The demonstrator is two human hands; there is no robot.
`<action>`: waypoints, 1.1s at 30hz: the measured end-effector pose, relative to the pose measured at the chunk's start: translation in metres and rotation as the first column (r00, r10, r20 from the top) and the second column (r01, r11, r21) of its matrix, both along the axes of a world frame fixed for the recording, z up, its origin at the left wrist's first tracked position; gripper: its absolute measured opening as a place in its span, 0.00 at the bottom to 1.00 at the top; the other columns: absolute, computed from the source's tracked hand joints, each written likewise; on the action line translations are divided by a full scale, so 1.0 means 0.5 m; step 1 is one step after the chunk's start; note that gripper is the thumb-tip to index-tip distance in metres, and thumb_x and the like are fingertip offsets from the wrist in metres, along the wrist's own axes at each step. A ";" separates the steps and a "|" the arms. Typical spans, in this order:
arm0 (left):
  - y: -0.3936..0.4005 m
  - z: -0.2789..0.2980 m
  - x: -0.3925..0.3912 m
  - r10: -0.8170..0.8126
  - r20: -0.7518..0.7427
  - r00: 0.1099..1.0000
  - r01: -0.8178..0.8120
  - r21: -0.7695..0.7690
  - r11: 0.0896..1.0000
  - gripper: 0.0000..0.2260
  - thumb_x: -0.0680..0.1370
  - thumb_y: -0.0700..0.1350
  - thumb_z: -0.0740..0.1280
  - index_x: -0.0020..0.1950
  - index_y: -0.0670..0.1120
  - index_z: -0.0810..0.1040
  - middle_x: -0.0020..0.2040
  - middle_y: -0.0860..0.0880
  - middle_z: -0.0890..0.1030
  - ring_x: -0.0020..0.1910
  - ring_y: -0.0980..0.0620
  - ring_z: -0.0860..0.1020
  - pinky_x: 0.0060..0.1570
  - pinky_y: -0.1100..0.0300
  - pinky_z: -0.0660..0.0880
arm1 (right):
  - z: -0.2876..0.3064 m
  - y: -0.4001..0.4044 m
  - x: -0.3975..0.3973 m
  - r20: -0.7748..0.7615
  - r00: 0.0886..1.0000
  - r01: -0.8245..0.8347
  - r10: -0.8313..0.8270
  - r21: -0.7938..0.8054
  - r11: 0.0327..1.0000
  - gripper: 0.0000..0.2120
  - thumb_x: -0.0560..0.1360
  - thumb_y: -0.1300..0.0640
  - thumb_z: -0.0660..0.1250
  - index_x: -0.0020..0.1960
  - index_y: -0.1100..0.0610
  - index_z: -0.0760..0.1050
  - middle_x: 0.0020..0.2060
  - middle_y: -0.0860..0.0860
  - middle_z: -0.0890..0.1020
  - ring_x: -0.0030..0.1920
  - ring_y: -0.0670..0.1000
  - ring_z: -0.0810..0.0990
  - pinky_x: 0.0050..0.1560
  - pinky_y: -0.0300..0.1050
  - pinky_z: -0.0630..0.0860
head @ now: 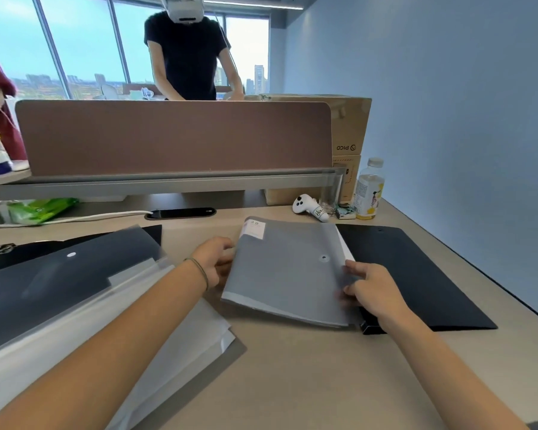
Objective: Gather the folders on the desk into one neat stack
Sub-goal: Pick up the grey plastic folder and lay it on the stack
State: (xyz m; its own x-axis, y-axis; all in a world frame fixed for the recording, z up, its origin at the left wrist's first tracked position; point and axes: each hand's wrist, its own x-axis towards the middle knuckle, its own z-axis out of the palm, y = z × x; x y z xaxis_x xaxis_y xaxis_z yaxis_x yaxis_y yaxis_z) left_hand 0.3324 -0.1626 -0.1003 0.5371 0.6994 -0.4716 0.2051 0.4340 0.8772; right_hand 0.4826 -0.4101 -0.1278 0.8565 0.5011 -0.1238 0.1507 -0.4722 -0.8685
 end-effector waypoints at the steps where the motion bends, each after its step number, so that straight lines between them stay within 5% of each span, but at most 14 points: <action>1: -0.003 -0.002 0.001 -0.064 -0.021 0.998 0.064 0.004 0.998 0.04 0.79 0.44 0.65 0.47 0.44 0.75 0.34 0.44 0.77 0.34 0.45 0.74 0.37 0.55 0.74 | 0.000 0.000 -0.002 0.020 1.000 -0.006 0.006 -0.011 1.000 0.31 0.72 0.70 0.67 0.74 0.56 0.71 0.67 0.49 0.77 0.57 0.57 0.83 0.58 0.54 0.80; 4: -0.017 0.003 0.005 -0.207 -0.045 0.977 0.208 0.025 0.978 0.07 0.80 0.43 0.66 0.55 0.41 0.78 0.43 0.40 0.81 0.39 0.42 0.80 0.38 0.52 0.77 | -0.001 0.002 -0.009 0.066 0.998 -0.012 0.014 -0.025 1.000 0.31 0.72 0.67 0.67 0.74 0.55 0.71 0.65 0.49 0.79 0.55 0.57 0.84 0.59 0.55 0.80; 8: -0.024 0.024 0.009 -0.185 -0.018 0.983 0.185 0.176 0.967 0.11 0.80 0.39 0.66 0.61 0.40 0.78 0.48 0.40 0.83 0.44 0.42 0.82 0.39 0.51 0.78 | 0.006 0.003 -0.018 0.060 0.998 0.000 0.002 -0.028 1.000 0.29 0.74 0.64 0.63 0.75 0.55 0.69 0.63 0.48 0.79 0.54 0.55 0.83 0.57 0.51 0.80; 13: -0.040 0.081 0.002 -0.208 0.084 0.974 0.167 0.344 0.924 0.12 0.80 0.39 0.65 0.62 0.44 0.79 0.52 0.42 0.84 0.47 0.44 0.82 0.41 0.53 0.79 | 0.017 0.012 -0.029 0.037 0.999 -0.031 0.032 -0.036 0.999 0.28 0.78 0.63 0.61 0.78 0.55 0.63 0.74 0.50 0.71 0.70 0.54 0.72 0.66 0.49 0.70; 16: -0.049 0.122 -0.005 -0.197 0.124 0.973 0.130 0.414 0.901 0.11 0.79 0.38 0.65 0.61 0.44 0.80 0.51 0.44 0.84 0.46 0.45 0.83 0.39 0.55 0.79 | 0.020 0.029 -0.038 0.004 0.997 -0.076 0.076 -0.010 0.997 0.28 0.79 0.59 0.61 0.79 0.51 0.62 0.73 0.50 0.72 0.68 0.54 0.73 0.67 0.51 0.72; 23: -0.067 0.171 -0.009 -0.223 0.142 0.964 0.113 0.540 0.834 0.13 0.79 0.40 0.66 0.62 0.46 0.80 0.53 0.45 0.85 0.49 0.43 0.84 0.48 0.48 0.81 | 0.030 0.051 -0.039 -0.209 0.977 0.009 0.048 0.266 0.964 0.27 0.81 0.58 0.62 0.77 0.44 0.61 0.65 0.49 0.77 0.59 0.51 0.77 0.58 0.49 0.75; 26: -0.070 0.184 -0.012 -0.223 0.179 0.958 0.090 0.553 0.829 0.11 0.78 0.39 0.66 0.59 0.48 0.81 0.52 0.45 0.86 0.46 0.43 0.84 0.47 0.48 0.81 | 0.030 0.051 -0.026 -0.274 0.960 0.049 0.052 0.350 0.935 0.26 0.81 0.57 0.62 0.76 0.43 0.64 0.68 0.50 0.76 0.64 0.54 0.77 0.61 0.55 0.76; 30: -0.060 0.199 -0.019 -0.183 0.213 0.960 0.032 0.565 0.825 0.12 0.78 0.38 0.66 0.60 0.47 0.80 0.52 0.44 0.85 0.45 0.43 0.83 0.49 0.46 0.81 | 0.046 0.043 -0.021 -0.283 0.957 0.080 0.063 0.468 0.880 0.24 0.81 0.60 0.63 0.75 0.45 0.67 0.59 0.46 0.81 0.57 0.51 0.82 0.50 0.49 0.81; 33: -0.046 0.213 -0.028 -0.144 0.245 0.959 -0.014 0.548 0.836 0.14 0.78 0.38 0.66 0.63 0.45 0.80 0.54 0.42 0.85 0.48 0.41 0.83 0.50 0.45 0.81 | 0.065 0.044 -0.015 -0.248 0.965 0.063 0.083 0.527 0.847 0.24 0.80 0.60 0.64 0.75 0.45 0.68 0.62 0.48 0.80 0.59 0.53 0.81 0.59 0.56 0.80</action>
